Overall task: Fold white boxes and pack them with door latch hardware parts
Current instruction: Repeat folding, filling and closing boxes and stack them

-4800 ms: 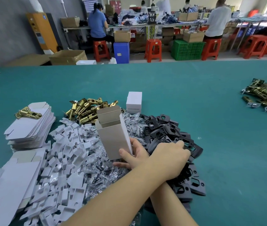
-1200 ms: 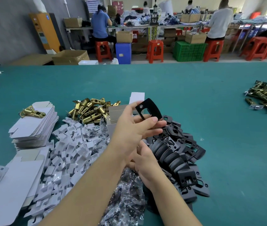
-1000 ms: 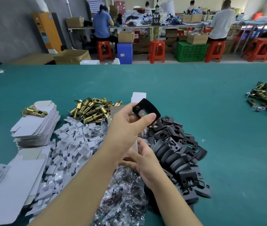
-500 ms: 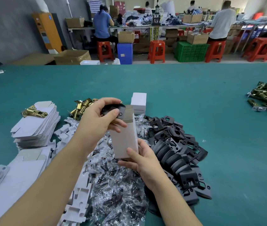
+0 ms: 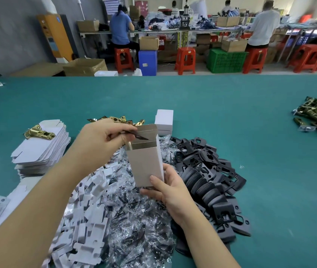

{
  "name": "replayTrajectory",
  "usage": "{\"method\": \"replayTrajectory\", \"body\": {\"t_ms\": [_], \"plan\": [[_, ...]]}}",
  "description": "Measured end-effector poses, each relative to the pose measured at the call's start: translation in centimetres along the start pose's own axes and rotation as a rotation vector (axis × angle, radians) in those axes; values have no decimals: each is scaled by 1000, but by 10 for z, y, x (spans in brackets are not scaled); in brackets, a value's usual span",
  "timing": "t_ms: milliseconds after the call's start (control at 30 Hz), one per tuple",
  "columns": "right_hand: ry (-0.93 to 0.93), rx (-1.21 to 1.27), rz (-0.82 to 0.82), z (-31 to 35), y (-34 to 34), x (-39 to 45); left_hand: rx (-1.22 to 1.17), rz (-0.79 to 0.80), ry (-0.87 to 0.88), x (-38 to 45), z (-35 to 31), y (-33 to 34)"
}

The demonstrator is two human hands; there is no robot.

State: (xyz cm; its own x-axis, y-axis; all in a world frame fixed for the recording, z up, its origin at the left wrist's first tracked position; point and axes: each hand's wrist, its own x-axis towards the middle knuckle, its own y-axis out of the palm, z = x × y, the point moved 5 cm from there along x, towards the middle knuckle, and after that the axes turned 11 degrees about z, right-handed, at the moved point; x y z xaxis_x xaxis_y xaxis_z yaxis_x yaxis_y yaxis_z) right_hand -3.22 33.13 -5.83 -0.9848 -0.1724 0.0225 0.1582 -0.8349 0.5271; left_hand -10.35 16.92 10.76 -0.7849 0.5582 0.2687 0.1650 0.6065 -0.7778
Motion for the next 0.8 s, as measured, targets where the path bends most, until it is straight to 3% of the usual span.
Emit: {"method": "replayTrajectory", "body": {"t_ms": [267, 533, 800], "plan": [[20, -34, 11, 0, 2, -2, 151, 108, -34, 11, -13, 9], [16, -6, 16, 1, 3, -2, 272, 420, -42, 30, -23, 28], [-8, -3, -1, 5, 1, -3, 253, 586, -141, 37, -28, 40]]}}
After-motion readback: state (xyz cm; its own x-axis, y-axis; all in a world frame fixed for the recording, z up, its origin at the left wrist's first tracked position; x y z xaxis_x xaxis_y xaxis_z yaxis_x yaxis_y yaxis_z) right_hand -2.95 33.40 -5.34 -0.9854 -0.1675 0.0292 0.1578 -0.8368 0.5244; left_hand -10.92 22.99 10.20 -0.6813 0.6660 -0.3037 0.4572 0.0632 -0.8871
